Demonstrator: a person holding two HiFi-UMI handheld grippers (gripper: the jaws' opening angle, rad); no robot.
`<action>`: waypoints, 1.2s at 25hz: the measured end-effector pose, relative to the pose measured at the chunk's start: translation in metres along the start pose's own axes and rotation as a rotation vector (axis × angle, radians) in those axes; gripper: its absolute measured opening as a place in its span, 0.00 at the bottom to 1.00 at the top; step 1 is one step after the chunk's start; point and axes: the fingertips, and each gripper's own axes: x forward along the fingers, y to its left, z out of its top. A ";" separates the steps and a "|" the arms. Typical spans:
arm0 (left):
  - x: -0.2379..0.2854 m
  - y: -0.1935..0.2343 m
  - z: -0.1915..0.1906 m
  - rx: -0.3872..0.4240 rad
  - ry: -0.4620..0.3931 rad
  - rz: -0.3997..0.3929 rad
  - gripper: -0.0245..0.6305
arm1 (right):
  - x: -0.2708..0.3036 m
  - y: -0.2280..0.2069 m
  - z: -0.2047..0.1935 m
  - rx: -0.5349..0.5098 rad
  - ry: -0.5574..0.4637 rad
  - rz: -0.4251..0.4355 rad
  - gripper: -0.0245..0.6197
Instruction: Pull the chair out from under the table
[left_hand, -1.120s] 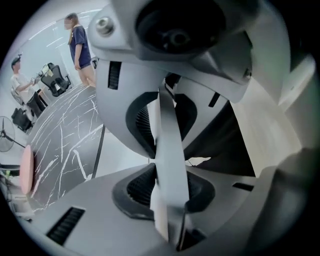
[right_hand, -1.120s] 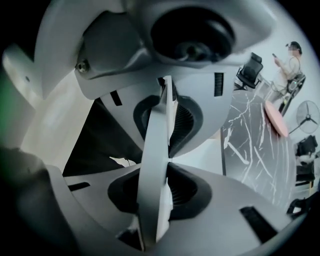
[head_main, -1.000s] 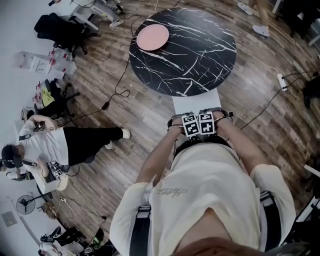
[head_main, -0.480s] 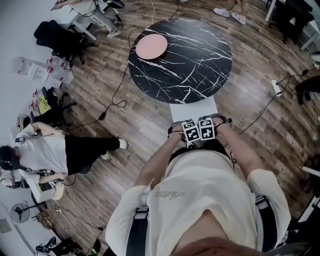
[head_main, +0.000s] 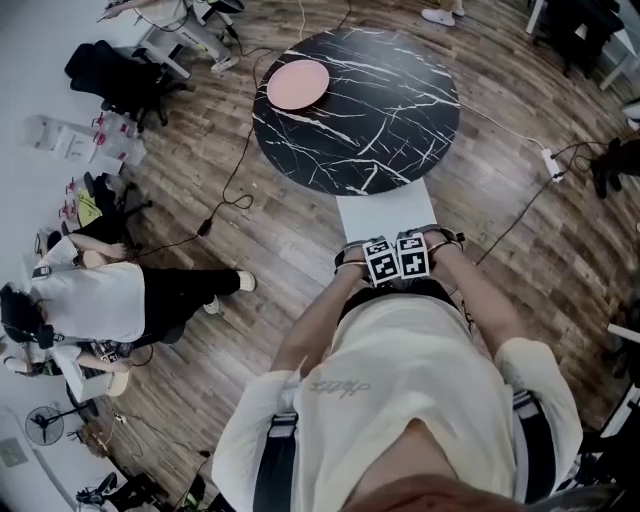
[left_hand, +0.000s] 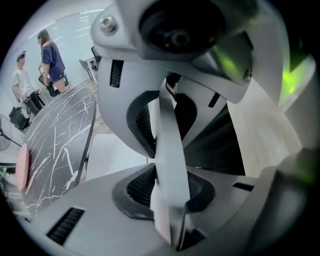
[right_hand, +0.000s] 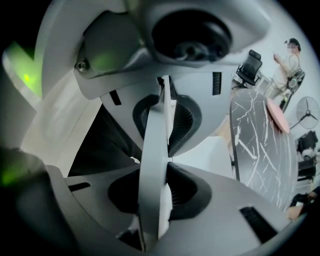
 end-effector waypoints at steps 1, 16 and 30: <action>0.000 -0.004 0.000 -0.003 -0.001 0.000 0.18 | 0.000 0.004 0.000 -0.003 0.001 0.004 0.17; 0.008 -0.071 0.002 -0.044 -0.006 0.034 0.18 | 0.001 0.073 -0.001 -0.032 0.001 0.027 0.18; 0.016 -0.113 0.011 -0.080 -0.014 0.023 0.18 | 0.001 0.115 -0.009 -0.033 -0.007 0.035 0.18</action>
